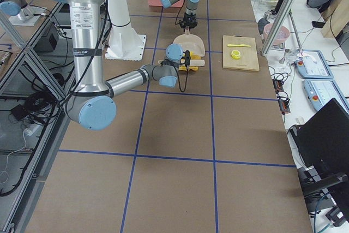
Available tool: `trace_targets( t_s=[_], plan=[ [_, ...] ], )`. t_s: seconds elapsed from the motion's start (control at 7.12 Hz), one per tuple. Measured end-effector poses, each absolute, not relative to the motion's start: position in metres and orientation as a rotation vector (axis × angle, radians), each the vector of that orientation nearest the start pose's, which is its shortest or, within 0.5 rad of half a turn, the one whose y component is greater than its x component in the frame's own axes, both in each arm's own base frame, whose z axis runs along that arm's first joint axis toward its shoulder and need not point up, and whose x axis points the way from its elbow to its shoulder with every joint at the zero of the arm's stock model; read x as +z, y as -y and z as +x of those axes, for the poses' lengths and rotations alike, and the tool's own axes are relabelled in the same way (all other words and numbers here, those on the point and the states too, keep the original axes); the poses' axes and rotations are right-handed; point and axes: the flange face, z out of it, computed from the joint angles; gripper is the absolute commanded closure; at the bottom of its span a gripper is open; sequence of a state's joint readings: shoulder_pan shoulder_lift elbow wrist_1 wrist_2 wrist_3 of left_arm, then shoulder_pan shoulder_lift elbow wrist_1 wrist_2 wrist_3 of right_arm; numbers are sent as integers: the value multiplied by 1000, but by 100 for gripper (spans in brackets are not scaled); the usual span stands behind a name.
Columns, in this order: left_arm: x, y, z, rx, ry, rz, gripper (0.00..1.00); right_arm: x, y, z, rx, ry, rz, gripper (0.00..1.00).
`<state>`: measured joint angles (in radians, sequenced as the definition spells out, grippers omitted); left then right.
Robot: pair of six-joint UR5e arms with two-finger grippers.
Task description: Sweep and dump trash into bin
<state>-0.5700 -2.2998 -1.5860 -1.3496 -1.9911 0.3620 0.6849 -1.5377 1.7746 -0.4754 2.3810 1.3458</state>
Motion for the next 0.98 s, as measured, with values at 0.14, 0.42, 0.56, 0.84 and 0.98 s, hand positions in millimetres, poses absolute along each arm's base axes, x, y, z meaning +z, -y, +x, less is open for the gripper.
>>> trace_targets(
  t_s=[0.14, 0.42, 0.56, 0.84, 0.98],
  plan=[
    [243, 458, 542, 1419, -603, 395, 100, 446, 350, -347, -194, 1438, -51, 100],
    [243, 457, 542, 1419, -604, 395, 100, 476, 344, -352, -247, 1481, -99, 100],
    [243, 458, 542, 1419, -604, 395, 100, 475, 344, -353, -254, 1490, -128, 100],
    [243, 458, 542, 1419, -604, 395, 100, 461, 353, -366, -239, 1490, -148, 100],
    [244, 458, 542, 1419, -604, 396, 100, 454, 358, -374, -227, 1487, -141, 100]
  ],
)
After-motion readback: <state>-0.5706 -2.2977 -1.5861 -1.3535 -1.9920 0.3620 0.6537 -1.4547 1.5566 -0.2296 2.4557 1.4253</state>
